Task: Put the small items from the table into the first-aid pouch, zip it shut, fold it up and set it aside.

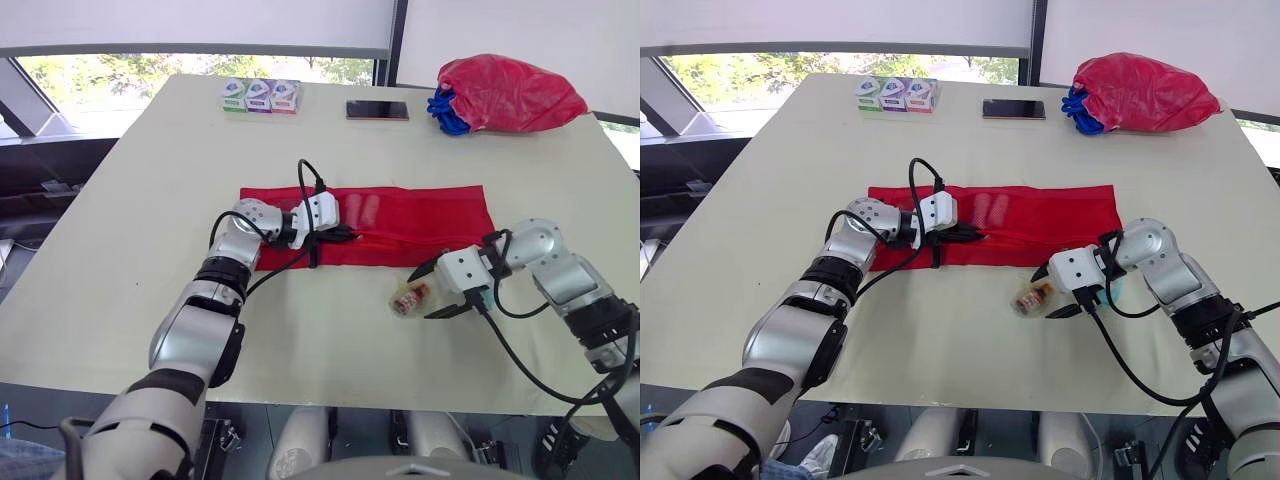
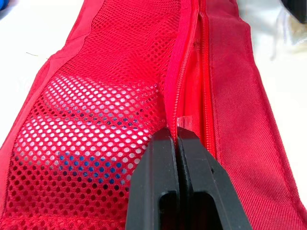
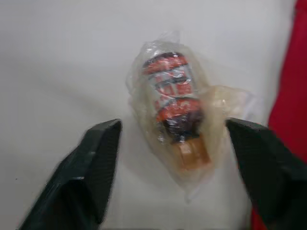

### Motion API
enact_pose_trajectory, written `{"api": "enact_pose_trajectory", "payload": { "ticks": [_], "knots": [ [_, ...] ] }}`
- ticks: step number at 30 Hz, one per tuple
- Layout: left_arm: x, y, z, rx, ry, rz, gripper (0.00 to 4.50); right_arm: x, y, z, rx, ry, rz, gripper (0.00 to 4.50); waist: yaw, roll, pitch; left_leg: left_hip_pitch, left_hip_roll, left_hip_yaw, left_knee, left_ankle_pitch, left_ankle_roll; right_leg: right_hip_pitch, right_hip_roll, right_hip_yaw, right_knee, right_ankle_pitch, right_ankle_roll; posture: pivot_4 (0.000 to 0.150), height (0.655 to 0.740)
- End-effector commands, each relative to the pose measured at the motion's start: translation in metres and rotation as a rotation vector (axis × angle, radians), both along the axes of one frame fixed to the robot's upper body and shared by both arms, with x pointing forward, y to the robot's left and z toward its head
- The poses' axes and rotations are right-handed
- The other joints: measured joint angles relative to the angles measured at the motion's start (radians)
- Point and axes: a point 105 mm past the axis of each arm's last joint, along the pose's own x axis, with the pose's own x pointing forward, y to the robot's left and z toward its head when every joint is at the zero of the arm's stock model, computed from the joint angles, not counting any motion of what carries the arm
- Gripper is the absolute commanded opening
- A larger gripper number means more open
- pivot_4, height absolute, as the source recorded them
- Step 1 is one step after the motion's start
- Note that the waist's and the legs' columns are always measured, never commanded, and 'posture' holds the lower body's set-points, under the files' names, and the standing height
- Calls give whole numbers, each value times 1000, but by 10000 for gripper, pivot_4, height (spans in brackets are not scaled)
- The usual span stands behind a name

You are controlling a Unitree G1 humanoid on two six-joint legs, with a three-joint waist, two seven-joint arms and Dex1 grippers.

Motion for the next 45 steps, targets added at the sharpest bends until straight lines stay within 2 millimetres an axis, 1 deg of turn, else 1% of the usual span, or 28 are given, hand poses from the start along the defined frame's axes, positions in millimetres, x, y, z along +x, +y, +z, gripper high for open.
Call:
{"api": "enact_pose_trajectory", "payload": {
  "ticks": [1,2,4,5,9,13,15,17,19,21,23,25,29,31,33,39,42,45],
  "knots": [
    [0,-3,10,-29,-36,-8,0,2,-10,5,-75,-23,-5,21582,1,0,0,0,0,0,0,0,0,0,0,0,0,0,0,1500,7400],
    [0,-4,10,-30,-36,-8,0,2,-11,5,-75,-13,-16,17322,1,0,0,0,0,0,0,0,0,0,0,0,0,0,0,1500,7400],
    [0,-4,10,-32,-34,-9,0,3,-11,5,-68,-3,-52,5997,0,0,0,0,0,0,0,0,0,0,0,0,1,0,0,1500,7400],
    [-1,-4,9,-33,-32,-10,0,3,-9,7,-46,3,-79,3396,-1,0,0,0,0,0,0,0,0,0,0,0,1,0,0,1500,7400],
    [-1,-6,8,-37,-26,-10,0,7,-1,15,61,48,-237,3443,1,0,0,0,0,-1,0,0,0,0,0,0,2,0,0,1500,7400],
    [0,-9,9,-49,-25,-8,0,13,8,24,179,44,-414,3443,3,0,0,0,0,0,0,0,0,0,0,0,3,0,0,1500,7400],
    [0,-9,9,-54,-26,-7,0,14,10,25,203,37,-501,3443,6,0,0,0,0,0,0,0,0,0,0,0,3,0,0,1500,7400],
    [0,-9,10,-61,-27,-5,0,14,11,27,233,57,-612,3443,7,0,0,0,0,0,0,0,0,-1,0,0,3,0,0,1500,7400],
    [0,-9,11,-70,-32,2,0,18,12,31,278,37,-737,3443,8,0,0,0,0,-1,0,0,0,-1,-1,0,3,0,0,1500,7400],
    [0,-9,13,-76,-38,6,0,21,9,30,273,17,-863,3443,8,0,0,0,0,0,0,0,0,-2,-1,1,4,0,0,1500,7400],
    [1,-11,17,-99,-51,16,0,19,10,27,276,61,-1008,3443,8,0,0,0,0,0,0,0,0,-2,-1,1,5,0,0,1500,7400],
    [1,-13,19,-118,-60,24,0,18,14,27,292,92,-1104,3443,8,0,0,0,0,0,0,0,0,-2,-1,1,5,0,0,1500,7400],
    [-2,-18,20,-142,-80,27,0,23,18,26,279,38,-1184,3443,8,0,0,0,0,0,0,-1,1,-3,-1,1,5,0,0,1500,7400],
    [0,-22,22,-169,-100,55,0,26,22,24,240,-47,-1167,3443,8,0,0,0,-1,0,0,-1,1,-2,-1,1,5,0,0,1500,7400],
    [0,-25,23,-188,-116,72,0,27,26,23,227,-74,-1165,3443,7,0,0,0,-2,-1,0,-1,1,-3,-1,1,5,0,0,1500,7400],
    [-5,-26,17,-203,-129,91,0,32,30,20,239,-67,-1214,3443,-1,0,-1,0,-2,0,0,-1,1,-3,-1,1,6,0,0,1500,7400],
    [-8,-24,13,-196,-135,94,0,39,26,17,218,-69,-1273,3443,-3,1,-1,0,-2,-1,0,-1,1,-3,-1,1,6,0,0,1500,7400],
    [-11,-23,11,-185,-134,87,0,47,27,21,275,-8,-1355,3443,-4,1,-1,1,-2,0,0,-1,1,-3,-1,1,6,0,0,1500,7400]
  ]
}}
